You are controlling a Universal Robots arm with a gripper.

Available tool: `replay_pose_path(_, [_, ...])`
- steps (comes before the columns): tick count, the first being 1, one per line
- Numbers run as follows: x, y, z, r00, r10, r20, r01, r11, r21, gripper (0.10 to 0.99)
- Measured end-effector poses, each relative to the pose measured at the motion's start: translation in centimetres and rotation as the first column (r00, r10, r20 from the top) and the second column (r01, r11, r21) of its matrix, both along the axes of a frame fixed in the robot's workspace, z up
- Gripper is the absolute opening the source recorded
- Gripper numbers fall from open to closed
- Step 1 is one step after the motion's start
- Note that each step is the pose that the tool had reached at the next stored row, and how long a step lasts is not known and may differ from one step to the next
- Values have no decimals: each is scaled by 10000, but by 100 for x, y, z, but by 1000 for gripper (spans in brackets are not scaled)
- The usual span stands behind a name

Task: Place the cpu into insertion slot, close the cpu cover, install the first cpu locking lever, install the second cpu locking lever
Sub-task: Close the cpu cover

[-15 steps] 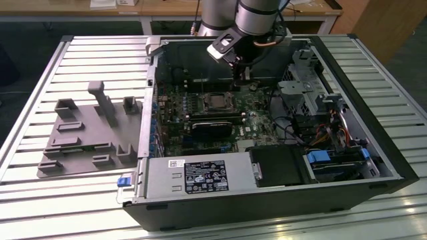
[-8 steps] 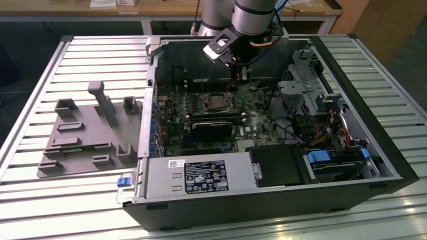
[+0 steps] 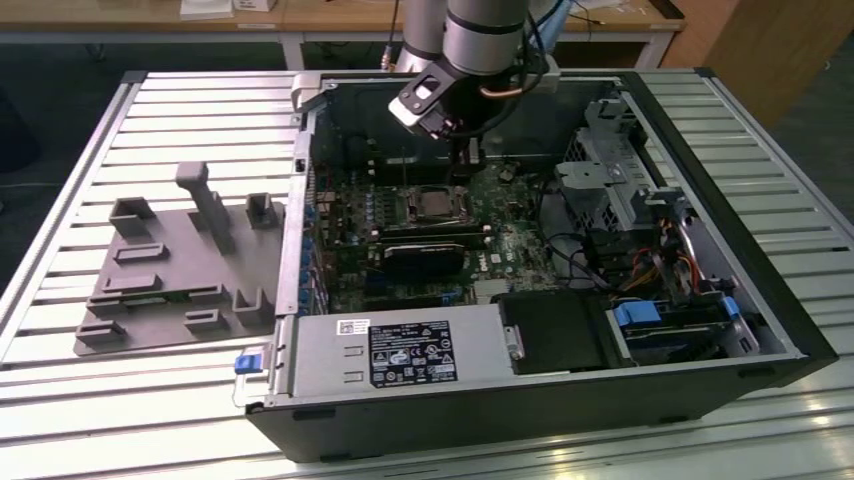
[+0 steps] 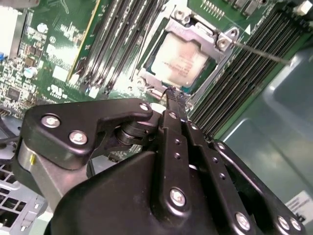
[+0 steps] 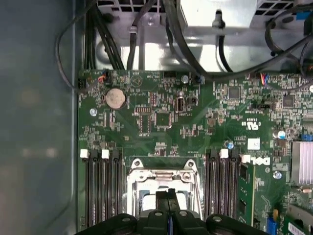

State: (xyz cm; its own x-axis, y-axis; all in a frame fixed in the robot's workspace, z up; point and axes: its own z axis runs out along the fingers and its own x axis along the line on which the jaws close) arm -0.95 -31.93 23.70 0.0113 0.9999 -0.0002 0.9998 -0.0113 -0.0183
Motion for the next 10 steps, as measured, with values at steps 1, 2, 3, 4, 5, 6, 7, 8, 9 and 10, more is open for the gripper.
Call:
replay_pose_path(1, [-21,-1,-9,10000,-1,34,1,10000,-1,102])
replay_pose_path(2, [-42,-2,-19,10000,0,64,0,10000,-1,102])
replay_pose_path(3, [-61,-4,-29,10000,-1,93,1,10000,-1,102])
replay_pose_path(4, [-77,-5,-38,9999,0,126,0,10000,-1,102])
replay_pose_path(5, [-93,-7,-47,9999,-1,158,1,10000,-1,102])
replay_pose_path(6, [-112,-8,-58,9998,-1,187,1,10000,-1,102])
replay_pose_path(7, [-131,-10,-69,9998,-1,210,1,10000,-1,102])
replay_pose_path(8, [-153,-11,-80,9997,0,226,0,10000,-1,102])
replay_pose_path(9, [-174,-11,-92,9997,1,238,-1,10000,-2,102])
replay_pose_path(10, [-190,-11,-104,9997,-1,247,1,10000,-2,102])
